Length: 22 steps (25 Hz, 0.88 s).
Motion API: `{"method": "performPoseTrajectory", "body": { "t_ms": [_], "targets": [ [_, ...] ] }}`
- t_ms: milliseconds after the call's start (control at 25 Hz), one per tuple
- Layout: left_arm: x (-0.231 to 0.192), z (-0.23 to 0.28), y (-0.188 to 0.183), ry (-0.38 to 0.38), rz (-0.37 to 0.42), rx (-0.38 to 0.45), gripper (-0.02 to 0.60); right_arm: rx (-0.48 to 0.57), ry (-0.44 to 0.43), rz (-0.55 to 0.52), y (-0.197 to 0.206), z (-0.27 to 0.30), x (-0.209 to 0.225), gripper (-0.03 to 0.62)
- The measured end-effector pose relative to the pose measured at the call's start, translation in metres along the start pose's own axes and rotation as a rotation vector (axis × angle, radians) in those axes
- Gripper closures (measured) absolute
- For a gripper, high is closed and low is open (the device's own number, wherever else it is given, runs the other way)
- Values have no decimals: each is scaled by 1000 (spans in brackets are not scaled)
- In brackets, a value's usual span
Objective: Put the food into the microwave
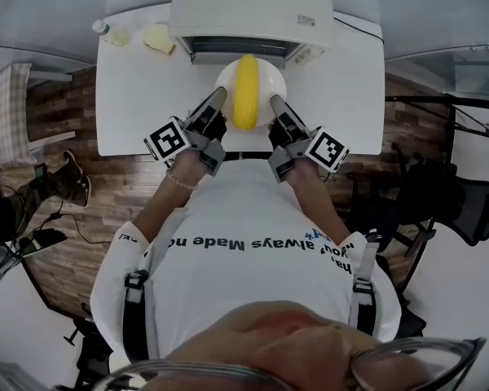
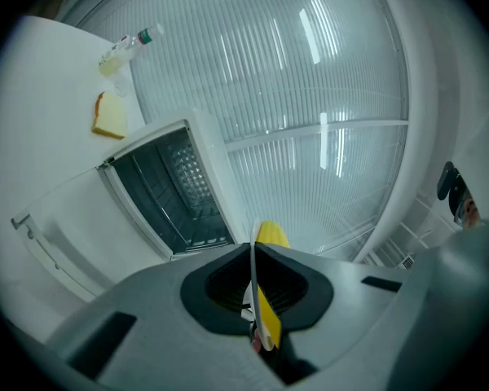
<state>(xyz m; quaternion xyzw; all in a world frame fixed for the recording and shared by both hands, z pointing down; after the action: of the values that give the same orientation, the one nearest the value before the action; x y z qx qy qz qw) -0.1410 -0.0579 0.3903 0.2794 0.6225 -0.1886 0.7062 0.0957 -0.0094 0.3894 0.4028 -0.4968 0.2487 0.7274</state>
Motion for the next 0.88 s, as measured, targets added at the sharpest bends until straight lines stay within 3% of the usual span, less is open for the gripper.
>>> {"method": "performPoseTrajectory", "body": {
  "t_ms": [160, 880],
  "targets": [
    [2, 10, 6, -23, 55, -2, 565, -9, -12, -5, -14, -6, 3, 571],
    [-17, 20, 18, -71, 8, 13, 565, -60, 15, 39, -19, -4, 30, 571]
  ]
}}
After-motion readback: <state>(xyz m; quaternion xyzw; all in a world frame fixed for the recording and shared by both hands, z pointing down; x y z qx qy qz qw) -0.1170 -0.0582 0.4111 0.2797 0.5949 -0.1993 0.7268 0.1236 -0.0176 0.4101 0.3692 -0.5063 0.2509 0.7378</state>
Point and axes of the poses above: the fingertips, and each gripper's own axes: z forward along the fingers, x to its right, y out of its underside, the point moved 9 cm from there along -z, backward along the fingers, and after that the axes turned 3 degrees about -z, right-handed, at the moved point
